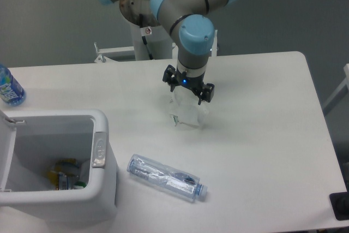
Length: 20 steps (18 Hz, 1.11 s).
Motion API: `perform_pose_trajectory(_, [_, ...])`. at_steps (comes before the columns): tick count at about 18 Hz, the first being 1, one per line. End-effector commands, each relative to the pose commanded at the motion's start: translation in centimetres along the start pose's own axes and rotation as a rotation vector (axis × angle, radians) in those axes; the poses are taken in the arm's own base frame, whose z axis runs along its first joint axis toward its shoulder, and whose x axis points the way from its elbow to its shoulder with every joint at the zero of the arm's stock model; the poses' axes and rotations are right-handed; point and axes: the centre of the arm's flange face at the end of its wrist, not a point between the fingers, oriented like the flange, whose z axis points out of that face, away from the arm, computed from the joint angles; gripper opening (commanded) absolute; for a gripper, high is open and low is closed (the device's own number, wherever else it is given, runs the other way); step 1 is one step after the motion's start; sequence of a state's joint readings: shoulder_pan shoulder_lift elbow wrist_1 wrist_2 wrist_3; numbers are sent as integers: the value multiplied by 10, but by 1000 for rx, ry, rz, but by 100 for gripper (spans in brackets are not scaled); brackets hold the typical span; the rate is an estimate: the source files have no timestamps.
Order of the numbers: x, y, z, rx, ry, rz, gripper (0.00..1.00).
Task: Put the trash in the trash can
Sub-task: 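Close the gripper on the crumpled white tissue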
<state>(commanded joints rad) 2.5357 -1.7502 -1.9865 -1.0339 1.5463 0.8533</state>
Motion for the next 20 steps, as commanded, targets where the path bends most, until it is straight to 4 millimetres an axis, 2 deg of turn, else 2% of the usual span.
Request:
perform_pose_trajectory(2, [-3, -5, 9, -8, 8, -60, 100])
perform_pose_trajectory(8, [-1, -12, 25, -14, 13, -61, 100])
perform_pose_trajectory(11, [-2, -12, 26, -14, 11, -59, 98])
perform_pose_trajectory(16, [-5, -14, 21, -12, 0, -60, 15])
perform_pose_trajectory(17, [-4, -13, 21, -12, 0, -60, 3])
perform_pose_trajectory(20, [-5, -14, 17, -7, -6, -59, 0])
